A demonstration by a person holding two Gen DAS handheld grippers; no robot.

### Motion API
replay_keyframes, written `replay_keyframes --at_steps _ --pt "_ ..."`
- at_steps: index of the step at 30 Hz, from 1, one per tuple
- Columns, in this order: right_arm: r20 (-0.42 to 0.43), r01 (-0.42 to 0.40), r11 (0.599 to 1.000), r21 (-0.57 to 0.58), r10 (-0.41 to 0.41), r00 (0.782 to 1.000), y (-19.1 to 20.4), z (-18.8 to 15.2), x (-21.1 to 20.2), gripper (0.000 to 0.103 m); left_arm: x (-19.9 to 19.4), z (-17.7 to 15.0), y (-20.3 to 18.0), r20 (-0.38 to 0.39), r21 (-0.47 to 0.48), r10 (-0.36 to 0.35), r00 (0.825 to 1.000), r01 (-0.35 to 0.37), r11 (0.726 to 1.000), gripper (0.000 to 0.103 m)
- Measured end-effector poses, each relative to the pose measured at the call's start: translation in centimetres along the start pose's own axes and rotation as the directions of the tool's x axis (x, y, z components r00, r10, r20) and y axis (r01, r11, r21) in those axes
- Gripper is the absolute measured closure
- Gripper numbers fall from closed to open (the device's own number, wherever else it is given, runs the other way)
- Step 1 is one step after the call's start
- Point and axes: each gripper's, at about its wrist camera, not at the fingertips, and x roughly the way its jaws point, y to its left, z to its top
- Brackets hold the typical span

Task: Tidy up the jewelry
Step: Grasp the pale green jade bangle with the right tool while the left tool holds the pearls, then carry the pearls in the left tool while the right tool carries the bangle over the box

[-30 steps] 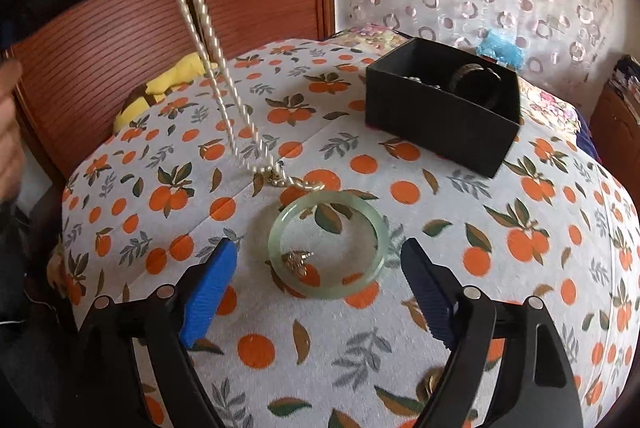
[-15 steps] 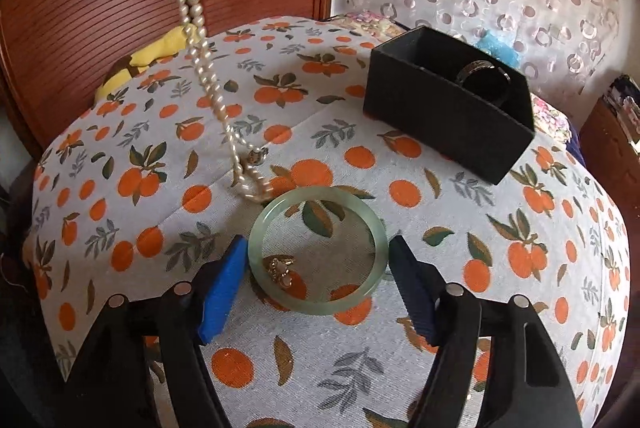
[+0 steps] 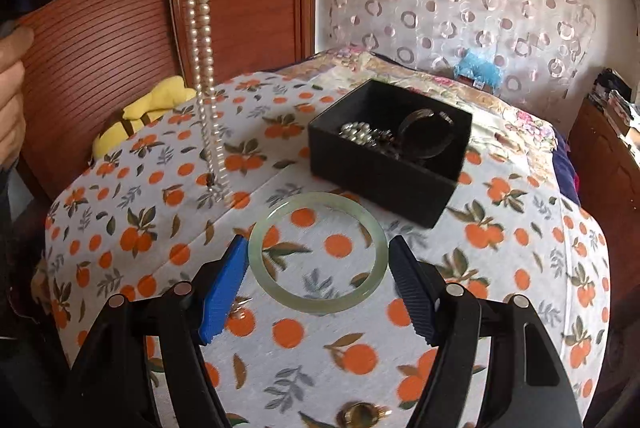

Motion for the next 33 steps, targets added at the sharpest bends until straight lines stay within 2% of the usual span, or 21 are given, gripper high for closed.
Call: replay_keyframes --at_steps 7,22,27,33 --pt "0.028 -0.014 0.999 0.030 0.013 1.000 -2.0 1.2 -0.4 0.029 1.7 2.6 -0.2 0.009 0.010 -0.008 1.000 0.008 1.000 0.099" --pt "0.067 -0.029 0.999 0.044 0.026 0.997 -7.0 6.5 -0.7 0.029 6.3 8.6 0.2 0.000 0.022 -0.017 1.000 0.017 1.000 0.099" --pt "0.057 -0.029 0.998 0.055 0.026 0.998 -8.4 7.7 0.4 0.029 8.2 9.4 0.7 -0.016 0.016 -0.028 0.999 0.028 0.999 0.099" --pt "0.044 -0.035 0.997 0.062 0.032 0.999 -9.2 8.1 1.8 0.029 11.7 8.0 1.8 -0.081 -0.007 -0.040 0.996 0.040 0.999 0.099"
